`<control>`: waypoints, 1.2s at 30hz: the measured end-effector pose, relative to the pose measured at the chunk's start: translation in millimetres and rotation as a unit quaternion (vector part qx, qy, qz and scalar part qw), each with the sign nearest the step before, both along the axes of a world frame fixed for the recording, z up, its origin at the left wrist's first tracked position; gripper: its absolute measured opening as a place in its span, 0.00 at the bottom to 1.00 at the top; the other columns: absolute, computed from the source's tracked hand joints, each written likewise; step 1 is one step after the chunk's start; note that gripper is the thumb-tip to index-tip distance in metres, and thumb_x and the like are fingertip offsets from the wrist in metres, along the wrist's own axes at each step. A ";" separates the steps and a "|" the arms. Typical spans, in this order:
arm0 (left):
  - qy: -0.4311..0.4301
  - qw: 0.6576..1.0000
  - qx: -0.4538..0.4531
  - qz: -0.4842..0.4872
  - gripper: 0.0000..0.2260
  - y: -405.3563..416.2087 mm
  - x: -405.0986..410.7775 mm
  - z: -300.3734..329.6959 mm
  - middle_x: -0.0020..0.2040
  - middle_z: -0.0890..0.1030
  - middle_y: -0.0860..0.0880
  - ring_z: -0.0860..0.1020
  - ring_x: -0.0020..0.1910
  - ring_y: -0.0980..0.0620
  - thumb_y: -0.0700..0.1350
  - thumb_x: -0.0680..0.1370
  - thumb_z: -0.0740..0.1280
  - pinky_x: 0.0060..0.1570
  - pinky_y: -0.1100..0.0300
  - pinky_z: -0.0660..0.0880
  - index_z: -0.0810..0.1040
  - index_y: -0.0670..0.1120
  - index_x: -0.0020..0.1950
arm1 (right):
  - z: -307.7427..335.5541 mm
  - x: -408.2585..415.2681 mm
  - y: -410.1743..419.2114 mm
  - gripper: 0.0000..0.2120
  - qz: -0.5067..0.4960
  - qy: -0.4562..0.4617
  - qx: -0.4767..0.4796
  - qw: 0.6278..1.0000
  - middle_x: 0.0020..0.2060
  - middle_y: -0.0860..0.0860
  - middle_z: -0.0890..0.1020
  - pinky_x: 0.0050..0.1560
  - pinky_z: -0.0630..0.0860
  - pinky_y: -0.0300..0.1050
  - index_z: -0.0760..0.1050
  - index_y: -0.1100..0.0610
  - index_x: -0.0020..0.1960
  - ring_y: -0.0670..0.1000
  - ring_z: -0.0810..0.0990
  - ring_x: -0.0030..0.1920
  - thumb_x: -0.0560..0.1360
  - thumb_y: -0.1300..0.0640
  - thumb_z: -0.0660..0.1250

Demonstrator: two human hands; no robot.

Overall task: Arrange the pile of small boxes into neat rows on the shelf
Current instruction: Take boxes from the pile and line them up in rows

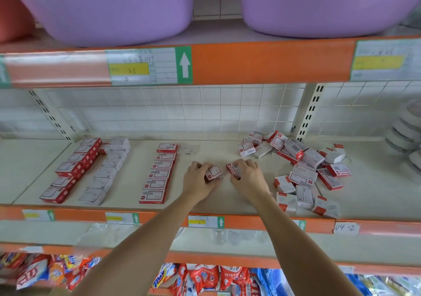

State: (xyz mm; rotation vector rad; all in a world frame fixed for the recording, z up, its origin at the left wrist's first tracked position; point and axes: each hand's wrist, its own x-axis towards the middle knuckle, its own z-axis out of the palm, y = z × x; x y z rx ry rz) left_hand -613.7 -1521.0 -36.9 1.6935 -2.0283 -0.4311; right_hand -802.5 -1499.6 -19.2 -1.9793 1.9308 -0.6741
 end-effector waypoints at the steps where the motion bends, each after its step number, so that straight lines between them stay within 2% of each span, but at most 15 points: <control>1: 0.013 1.000 -0.001 -0.003 0.23 0.6 0.5 0.0 0.53 0.71 0.48 0.72 0.53 0.46 0.60 0.72 0.73 0.55 0.53 0.69 0.77 0.53 0.63 | 0.5 -0.3 0.3 0.22 0.004 -0.005 -0.002 1.000 0.58 0.54 0.75 0.59 0.72 0.49 0.71 0.55 0.66 0.56 0.69 0.62 0.74 0.55 0.68; 6: 0.079 0.996 -0.031 -0.005 0.21 2.5 1.4 -1.6 0.50 0.71 0.49 0.74 0.50 0.47 0.55 0.70 0.76 0.51 0.52 0.74 0.78 0.54 0.61 | 2.0 -0.7 3.5 0.23 0.023 -0.015 -0.026 0.999 0.58 0.51 0.77 0.54 0.75 0.50 0.72 0.55 0.65 0.54 0.69 0.62 0.71 0.59 0.68; 10: 0.143 0.990 -0.010 0.009 0.20 2.9 2.4 -0.5 0.51 0.72 0.49 0.75 0.50 0.49 0.47 0.70 0.77 0.54 0.53 0.75 0.79 0.52 0.61 | 3.3 -1.1 5.4 0.22 0.035 -0.020 -0.039 0.998 0.58 0.50 0.78 0.53 0.76 0.50 0.73 0.55 0.64 0.53 0.69 0.61 0.70 0.61 0.68; 16: 0.185 0.982 0.013 0.043 0.20 4.4 4.3 4.9 0.54 0.73 0.52 0.77 0.50 0.52 0.46 0.70 0.78 0.46 0.63 0.72 0.78 0.51 0.59 | 5.1 -0.8 6.7 0.22 0.038 -0.014 -0.043 0.998 0.58 0.48 0.78 0.52 0.76 0.49 0.72 0.55 0.65 0.50 0.68 0.61 0.71 0.62 0.68; 18: 0.193 0.980 0.019 0.051 0.20 4.9 4.9 4.0 0.53 0.73 0.53 0.77 0.49 0.53 0.48 0.69 0.79 0.46 0.62 0.73 0.77 0.51 0.58 | 5.1 -0.7 6.7 0.22 0.033 -0.017 -0.038 0.999 0.58 0.49 0.78 0.51 0.76 0.48 0.72 0.54 0.65 0.50 0.68 0.61 0.71 0.62 0.67; 21: 0.193 0.979 0.025 0.052 0.24 7.1 2.5 5.9 0.49 0.75 0.55 0.76 0.46 0.53 0.60 0.66 0.78 0.42 0.61 0.71 0.76 0.53 0.56 | 5.3 -0.6 6.5 0.22 0.025 -0.018 -0.037 0.999 0.57 0.49 0.78 0.51 0.75 0.47 0.72 0.54 0.64 0.51 0.69 0.61 0.71 0.60 0.68; 23: 0.137 0.990 0.040 0.017 0.30 8.0 0.2 9.1 0.49 0.77 0.56 0.76 0.49 0.53 0.65 0.65 0.76 0.48 0.56 0.74 0.74 0.55 0.61 | 5.9 -0.3 5.9 0.22 0.023 -0.017 -0.032 0.999 0.58 0.50 0.78 0.53 0.76 0.49 0.72 0.54 0.64 0.52 0.69 0.61 0.71 0.58 0.69; 25: 0.099 0.991 0.088 -0.017 0.34 6.2 1.7 12.7 0.48 0.76 0.55 0.73 0.52 0.52 0.65 0.64 0.77 0.53 0.54 0.72 0.72 0.59 0.67 | 6.9 -0.1 5.7 0.22 0.022 -0.014 -0.023 0.999 0.58 0.50 0.78 0.54 0.75 0.49 0.72 0.54 0.65 0.52 0.69 0.61 0.72 0.56 0.69; 27: 0.121 0.980 0.149 -0.045 0.34 2.5 9.1 16.3 0.49 0.76 0.55 0.73 0.52 0.52 0.62 0.61 0.79 0.54 0.57 0.72 0.72 0.62 0.65 | 7.4 0.2 5.9 0.22 0.020 -0.010 -0.021 1.000 0.58 0.49 0.78 0.54 0.75 0.49 0.71 0.53 0.65 0.52 0.69 0.61 0.72 0.56 0.68; 30: 0.200 0.956 0.203 -0.069 0.28 -1.9 20.3 17.9 0.45 0.79 0.53 0.77 0.45 0.52 0.46 0.64 0.82 0.44 0.64 0.73 0.77 0.56 0.61 | 7.6 0.3 7.5 0.22 0.017 -0.006 -0.023 1.000 0.58 0.49 0.78 0.53 0.76 0.49 0.72 0.54 0.65 0.51 0.69 0.61 0.72 0.57 0.68; 31: 0.205 0.957 0.197 -0.061 0.27 -1.5 21.5 17.6 0.45 0.80 0.53 0.77 0.45 0.52 0.44 0.65 0.82 0.44 0.63 0.74 0.77 0.54 0.61 | 7.8 0.3 8.0 0.22 0.017 -0.006 -0.023 1.000 0.57 0.49 0.78 0.52 0.76 0.49 0.72 0.54 0.65 0.51 0.69 0.61 0.72 0.57 0.68; 34: 0.214 0.967 0.139 -0.024 0.27 3.8 18.6 12.8 0.48 0.82 0.55 0.79 0.47 0.54 0.51 0.63 0.82 0.48 0.57 0.76 0.74 0.57 0.58 | 9.1 0.7 8.8 0.22 0.015 -0.008 -0.018 1.000 0.57 0.49 0.78 0.51 0.75 0.48 0.72 0.52 0.65 0.50 0.69 0.61 0.71 0.57 0.68; 36: 0.214 0.971 0.107 -0.010 0.27 8.8 14.2 13.2 0.51 0.81 0.55 0.79 0.49 0.56 0.53 0.64 0.81 0.49 0.58 0.76 0.72 0.58 0.58 | 8.8 0.8 8.6 0.22 0.019 -0.012 -0.014 1.000 0.57 0.48 0.78 0.51 0.75 0.47 0.72 0.51 0.65 0.50 0.69 0.61 0.71 0.57 0.68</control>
